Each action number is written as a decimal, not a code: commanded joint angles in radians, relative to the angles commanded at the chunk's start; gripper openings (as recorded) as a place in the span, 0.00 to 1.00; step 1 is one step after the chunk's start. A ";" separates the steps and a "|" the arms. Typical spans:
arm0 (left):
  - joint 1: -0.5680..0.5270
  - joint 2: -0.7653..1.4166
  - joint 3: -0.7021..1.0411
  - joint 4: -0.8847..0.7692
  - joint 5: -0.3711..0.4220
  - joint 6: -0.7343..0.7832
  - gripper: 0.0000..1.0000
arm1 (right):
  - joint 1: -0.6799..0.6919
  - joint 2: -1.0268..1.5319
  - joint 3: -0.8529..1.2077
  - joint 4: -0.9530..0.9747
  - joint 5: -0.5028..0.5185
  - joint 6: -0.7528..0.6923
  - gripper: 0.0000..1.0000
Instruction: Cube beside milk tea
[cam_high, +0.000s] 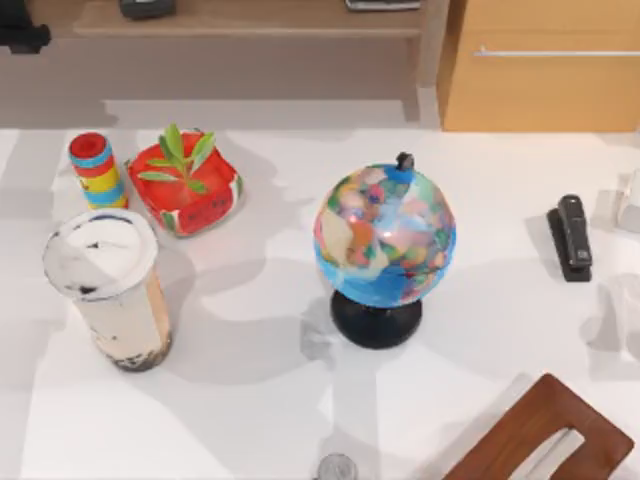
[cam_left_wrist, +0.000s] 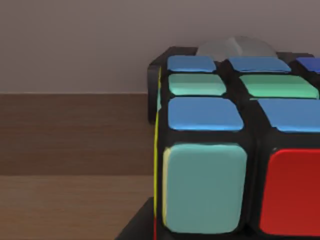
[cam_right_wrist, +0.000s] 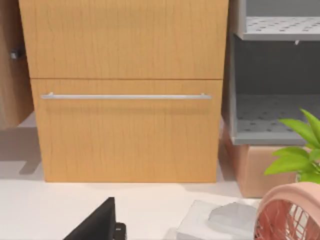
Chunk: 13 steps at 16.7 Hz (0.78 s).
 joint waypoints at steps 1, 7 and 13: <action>0.000 -0.005 0.002 -0.006 0.000 0.000 0.00 | 0.000 0.000 0.000 0.000 0.000 0.000 1.00; 0.000 -0.024 0.009 -0.033 0.000 0.000 0.00 | 0.000 0.000 0.000 0.000 0.000 0.000 1.00; -0.001 -0.055 0.030 -0.093 -0.001 0.012 0.00 | 0.000 0.000 0.000 0.000 0.000 0.000 1.00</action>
